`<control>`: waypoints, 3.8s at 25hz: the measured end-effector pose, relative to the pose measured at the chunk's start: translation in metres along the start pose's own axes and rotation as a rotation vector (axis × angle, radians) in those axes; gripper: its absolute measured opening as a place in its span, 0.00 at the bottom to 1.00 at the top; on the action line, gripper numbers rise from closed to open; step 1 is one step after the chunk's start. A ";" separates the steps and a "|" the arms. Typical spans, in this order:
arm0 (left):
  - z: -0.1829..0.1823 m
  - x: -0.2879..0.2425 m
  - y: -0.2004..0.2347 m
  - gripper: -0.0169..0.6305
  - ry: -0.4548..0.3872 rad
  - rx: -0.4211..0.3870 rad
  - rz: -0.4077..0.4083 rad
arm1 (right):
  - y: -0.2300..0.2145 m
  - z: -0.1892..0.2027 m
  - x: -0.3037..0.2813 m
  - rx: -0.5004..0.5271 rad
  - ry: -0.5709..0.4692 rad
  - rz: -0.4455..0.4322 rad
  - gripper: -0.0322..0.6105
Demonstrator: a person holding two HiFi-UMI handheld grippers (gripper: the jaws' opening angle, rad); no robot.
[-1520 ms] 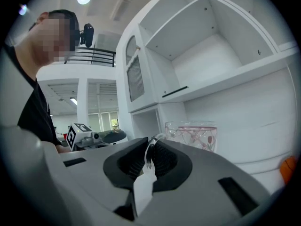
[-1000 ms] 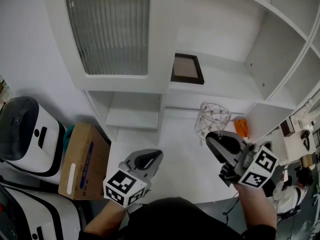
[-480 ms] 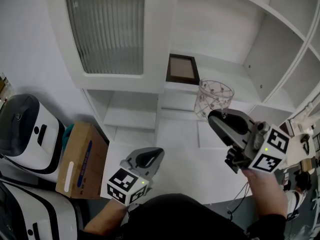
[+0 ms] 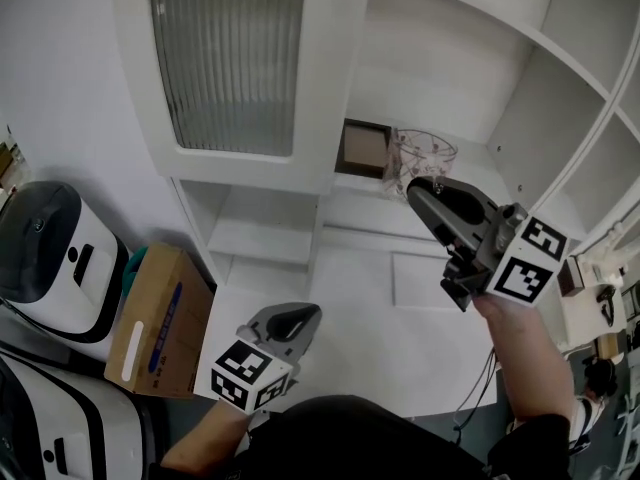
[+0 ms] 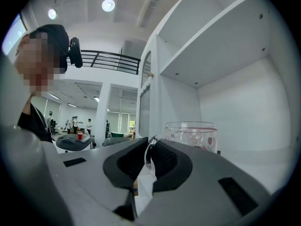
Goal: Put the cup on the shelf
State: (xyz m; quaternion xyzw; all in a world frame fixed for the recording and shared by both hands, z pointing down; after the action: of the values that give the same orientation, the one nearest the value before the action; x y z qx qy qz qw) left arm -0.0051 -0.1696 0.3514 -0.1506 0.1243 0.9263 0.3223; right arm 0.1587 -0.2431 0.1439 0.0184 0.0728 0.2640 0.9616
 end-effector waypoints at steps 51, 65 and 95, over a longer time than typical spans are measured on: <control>0.016 -0.004 -0.008 0.05 0.027 0.054 -0.044 | -0.100 0.025 0.009 -0.168 0.072 0.209 0.09; 0.017 -0.017 -0.018 0.05 0.039 0.048 0.000 | -0.085 0.043 0.018 -0.193 0.134 0.212 0.10; 0.019 -0.018 -0.021 0.05 0.049 0.048 0.036 | -0.098 0.053 0.052 -0.220 0.093 0.290 0.10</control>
State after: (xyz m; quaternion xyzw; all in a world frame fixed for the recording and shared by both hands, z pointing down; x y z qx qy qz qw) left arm 0.0180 -0.1570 0.3720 -0.1633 0.1572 0.9246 0.3062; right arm 0.2607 -0.3008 0.1820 -0.0887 0.0843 0.4067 0.9053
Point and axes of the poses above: the fingertips, and each gripper's own axes: x backward along the fingers, y to its left, z out of its underside, the point moved 5 cm from there along x, backward along the fingers, and after that the axes turned 9 degrees about y, right-handed, at the moved point
